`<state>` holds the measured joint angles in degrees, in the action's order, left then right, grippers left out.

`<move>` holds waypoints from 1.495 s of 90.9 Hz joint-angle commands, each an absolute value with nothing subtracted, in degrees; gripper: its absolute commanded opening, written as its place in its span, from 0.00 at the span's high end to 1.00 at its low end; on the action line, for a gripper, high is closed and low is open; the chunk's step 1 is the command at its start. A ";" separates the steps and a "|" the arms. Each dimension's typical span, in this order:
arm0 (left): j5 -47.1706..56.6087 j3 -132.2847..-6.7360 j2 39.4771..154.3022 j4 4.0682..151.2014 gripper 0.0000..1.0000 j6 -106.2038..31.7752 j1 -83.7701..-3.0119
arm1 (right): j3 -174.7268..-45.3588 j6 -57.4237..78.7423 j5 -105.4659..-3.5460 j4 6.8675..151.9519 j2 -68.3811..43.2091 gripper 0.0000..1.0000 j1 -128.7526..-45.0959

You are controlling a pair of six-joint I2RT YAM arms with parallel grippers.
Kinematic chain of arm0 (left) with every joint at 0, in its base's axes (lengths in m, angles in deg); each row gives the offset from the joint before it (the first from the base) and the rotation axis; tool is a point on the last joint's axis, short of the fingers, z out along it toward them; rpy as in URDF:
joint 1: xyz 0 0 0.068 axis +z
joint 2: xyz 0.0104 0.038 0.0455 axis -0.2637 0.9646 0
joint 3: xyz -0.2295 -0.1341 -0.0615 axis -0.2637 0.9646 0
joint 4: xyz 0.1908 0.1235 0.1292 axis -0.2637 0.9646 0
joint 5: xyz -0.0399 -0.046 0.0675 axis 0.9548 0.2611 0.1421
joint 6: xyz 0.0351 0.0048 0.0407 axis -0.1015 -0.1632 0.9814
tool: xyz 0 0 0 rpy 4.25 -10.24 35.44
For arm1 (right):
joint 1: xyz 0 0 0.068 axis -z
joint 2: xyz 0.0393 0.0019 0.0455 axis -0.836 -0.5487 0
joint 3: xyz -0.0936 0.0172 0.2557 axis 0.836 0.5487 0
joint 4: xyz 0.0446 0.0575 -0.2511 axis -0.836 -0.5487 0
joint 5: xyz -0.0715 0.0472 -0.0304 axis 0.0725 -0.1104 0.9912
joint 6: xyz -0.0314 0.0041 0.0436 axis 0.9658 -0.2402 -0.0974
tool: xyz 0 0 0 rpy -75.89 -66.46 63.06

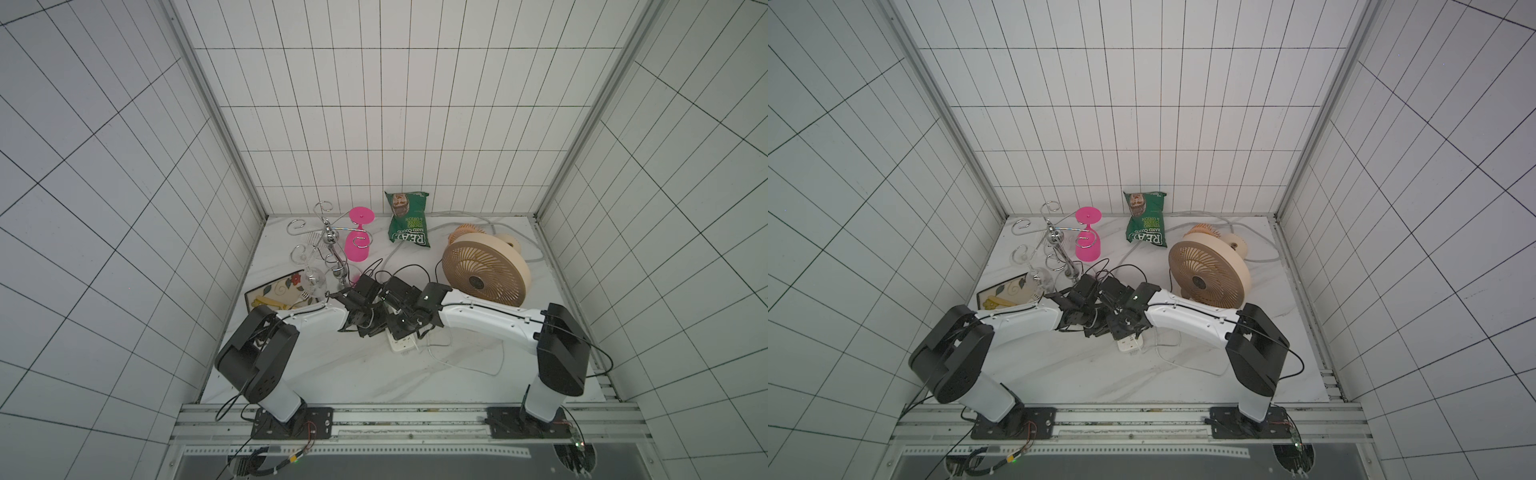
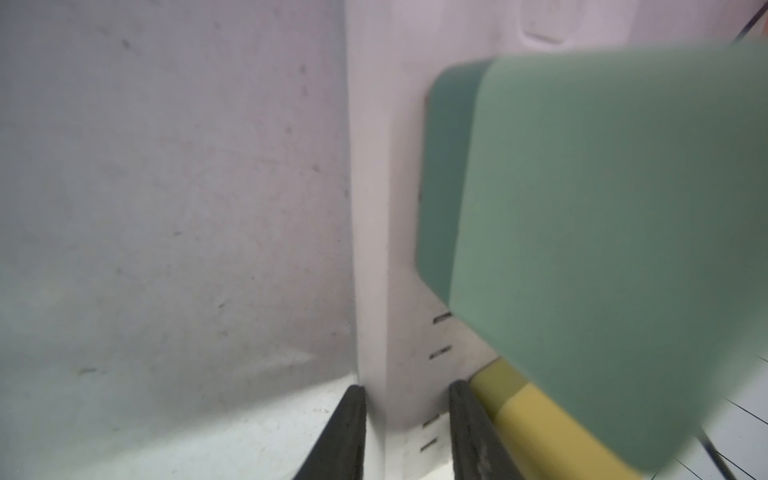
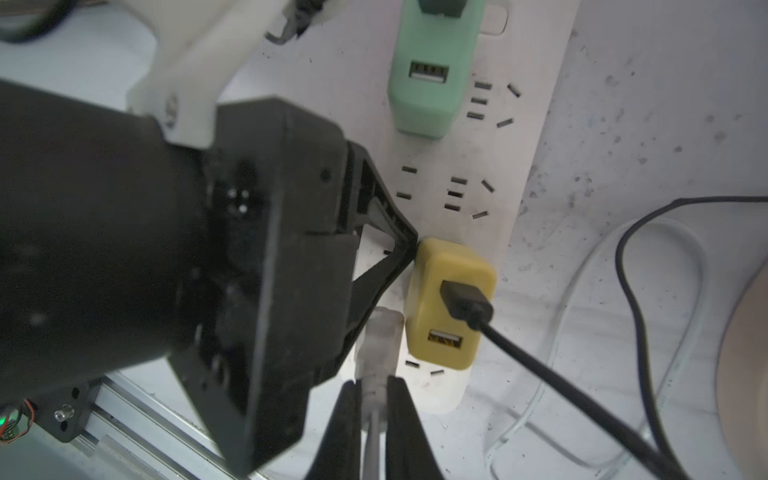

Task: Unplug the desk fan from the power strip
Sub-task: Remove the plug from the socket, then place the plug at the center of the board.

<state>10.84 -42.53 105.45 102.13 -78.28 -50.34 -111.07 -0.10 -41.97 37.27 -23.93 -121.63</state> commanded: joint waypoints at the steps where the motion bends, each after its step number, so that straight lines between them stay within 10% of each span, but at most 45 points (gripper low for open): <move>1: 4.23 -38.51 110.18 112.02 0.65 -78.70 -50.86 | -110.81 -1.25 -38.20 37.27 -19.83 1.00 -122.11; 44: 3.66 -38.01 108.06 111.79 0.65 -79.14 -50.88 | -91.93 -13.94 -23.77 28.24 -2.28 1.00 -119.34; 90: 3.78 -37.57 106.86 111.00 0.63 -79.23 -50.89 | -87.26 -21.45 -16.78 20.85 -7.71 1.00 -116.72; 117: 3.65 -37.15 106.07 110.54 0.62 -79.76 -50.88 | -90.11 -16.45 -20.37 26.99 -10.34 0.54 -121.80; 136: 4.01 -36.36 104.16 109.02 0.59 -80.07 -50.87 | -90.07 -14.53 -21.73 32.22 -3.09 0.46 -122.26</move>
<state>8.72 -39.98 103.08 99.57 -79.74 -50.86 -88.42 -16.03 -22.17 29.71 -7.71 -122.09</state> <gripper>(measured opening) 0.403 0.539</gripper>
